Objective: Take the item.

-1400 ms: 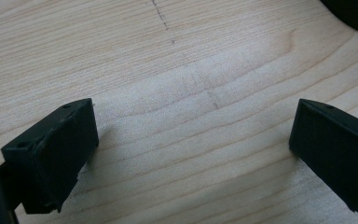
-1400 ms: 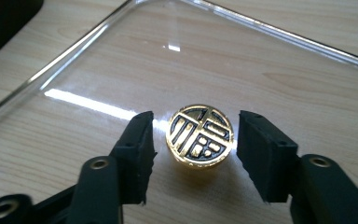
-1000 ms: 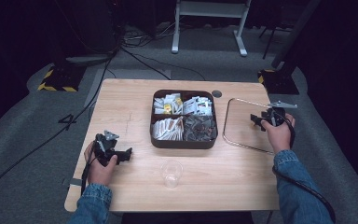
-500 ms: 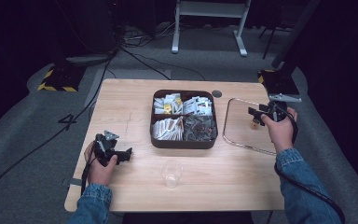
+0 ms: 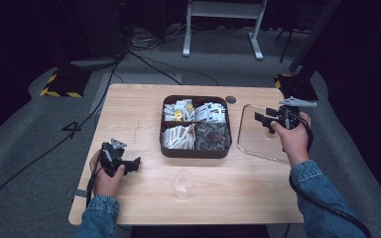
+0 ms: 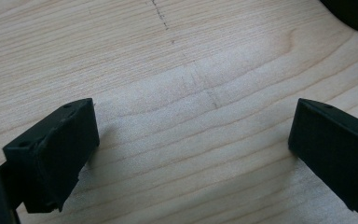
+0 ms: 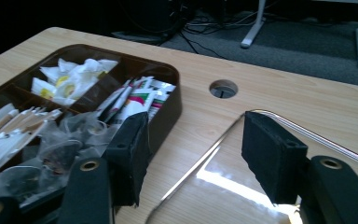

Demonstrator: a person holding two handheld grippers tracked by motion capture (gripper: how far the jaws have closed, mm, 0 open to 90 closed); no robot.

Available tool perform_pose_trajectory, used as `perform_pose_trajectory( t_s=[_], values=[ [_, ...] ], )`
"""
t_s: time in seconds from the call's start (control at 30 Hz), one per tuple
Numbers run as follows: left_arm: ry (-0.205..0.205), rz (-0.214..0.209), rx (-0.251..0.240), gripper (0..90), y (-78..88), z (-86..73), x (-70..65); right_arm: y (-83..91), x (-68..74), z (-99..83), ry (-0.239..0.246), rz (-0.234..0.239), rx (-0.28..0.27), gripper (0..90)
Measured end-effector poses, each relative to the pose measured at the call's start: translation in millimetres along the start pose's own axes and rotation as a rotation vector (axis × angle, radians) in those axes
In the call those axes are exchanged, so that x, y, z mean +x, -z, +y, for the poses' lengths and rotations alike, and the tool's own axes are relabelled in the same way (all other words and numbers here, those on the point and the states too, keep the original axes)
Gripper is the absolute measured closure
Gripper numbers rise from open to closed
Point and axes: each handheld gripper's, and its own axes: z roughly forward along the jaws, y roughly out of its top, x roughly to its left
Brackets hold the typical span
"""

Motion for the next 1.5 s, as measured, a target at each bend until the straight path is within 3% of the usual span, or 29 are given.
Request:
perform_pose_trajectory(
  t_s=[0.47, 0.77, 1.1, 1.5],
  values=[
    [0.003, 0.001, 0.001, 2.2, 0.3, -0.3, -0.4, -12.6, 46.7, 8.9, 0.059, 0.101, 0.055, 41.8],
    [0.002, 0.003, 0.0, 2.3, 0.3, -0.3, -0.4, -39.9, 83.9, 7.1, 0.113, 0.189, 0.113, 44.8],
    [0.002, 0.003, 0.0, 2.2, 0.3, -0.3, -0.4, -64.8, 97.5, -0.6, 0.134, 0.225, 0.16, 46.5],
    [0.003, 0.002, 0.001, 2.2, 0.3, -0.3, -0.5, -98.4, 114.4, -15.3, 0.195, 0.246, 0.243, 46.5]
  ],
)
